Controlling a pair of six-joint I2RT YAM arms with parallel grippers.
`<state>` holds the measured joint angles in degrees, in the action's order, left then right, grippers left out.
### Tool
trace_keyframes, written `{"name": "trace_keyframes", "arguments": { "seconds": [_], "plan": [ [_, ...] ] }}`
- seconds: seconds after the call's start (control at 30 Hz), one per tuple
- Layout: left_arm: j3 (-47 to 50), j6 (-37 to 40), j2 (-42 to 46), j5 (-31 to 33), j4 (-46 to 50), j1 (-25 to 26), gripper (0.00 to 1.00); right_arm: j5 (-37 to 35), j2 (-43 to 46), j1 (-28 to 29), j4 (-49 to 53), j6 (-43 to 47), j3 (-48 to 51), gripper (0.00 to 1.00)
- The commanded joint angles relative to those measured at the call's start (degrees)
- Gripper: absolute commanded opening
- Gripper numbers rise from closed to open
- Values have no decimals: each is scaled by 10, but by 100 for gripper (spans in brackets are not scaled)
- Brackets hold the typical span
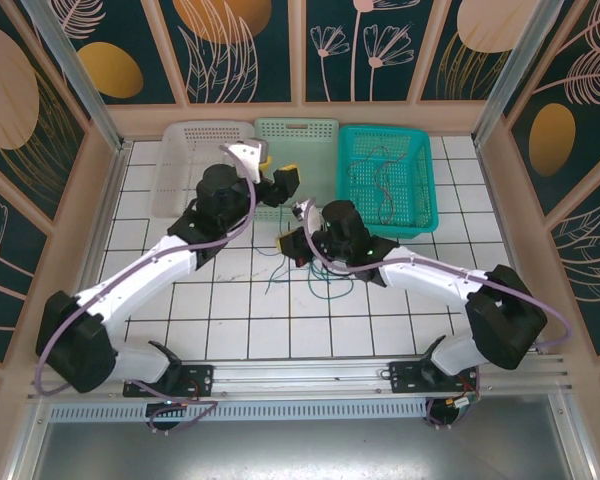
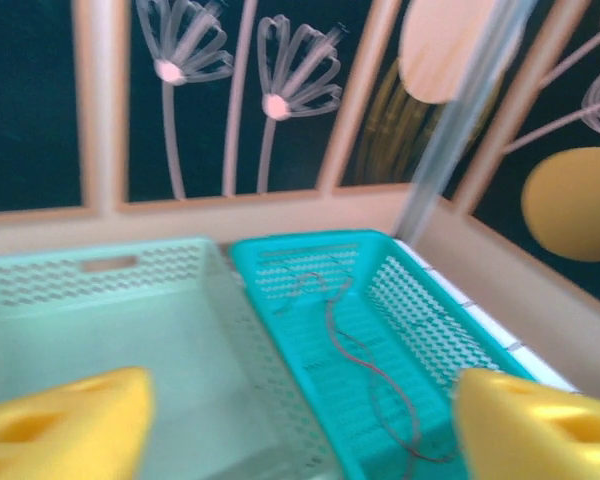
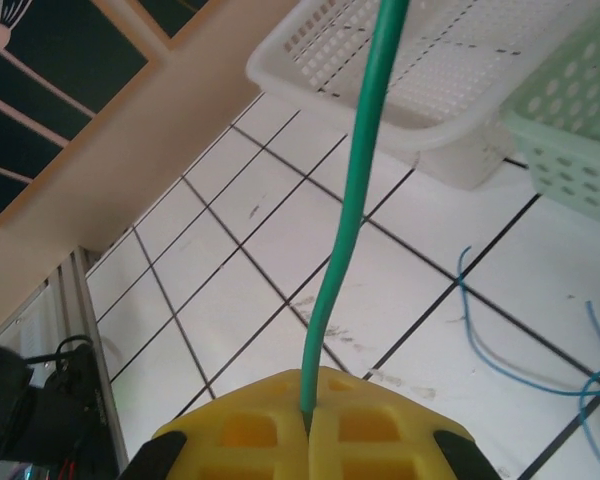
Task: Untangle the cables
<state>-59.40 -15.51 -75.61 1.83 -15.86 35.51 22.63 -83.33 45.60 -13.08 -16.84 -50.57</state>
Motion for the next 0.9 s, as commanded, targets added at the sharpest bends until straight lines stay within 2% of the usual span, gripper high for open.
{"name": "trace_keyframes", "arguments": {
  "seconds": [0.0,0.1,0.23,0.4,0.47,0.67,0.87],
  "plan": [
    [11,52,57,123,21,-3,99,26,-25,-33,-1,-29,-59,0],
    [30,63,92,174,27,-3,99,49,-70,-64,5,-64,-132,0],
    [74,58,134,271,38,-3,99,76,-144,-104,20,-118,-245,0],
    [118,46,175,331,52,-3,99,113,-265,-130,29,-186,-386,0],
    [127,39,184,353,64,-3,99,143,-320,-135,4,-234,-432,0],
    [144,35,209,363,79,-3,99,189,-447,-127,-51,-327,-551,0],
    [153,28,217,354,84,-3,99,174,-533,-112,13,-329,-673,0]
  ]
}}
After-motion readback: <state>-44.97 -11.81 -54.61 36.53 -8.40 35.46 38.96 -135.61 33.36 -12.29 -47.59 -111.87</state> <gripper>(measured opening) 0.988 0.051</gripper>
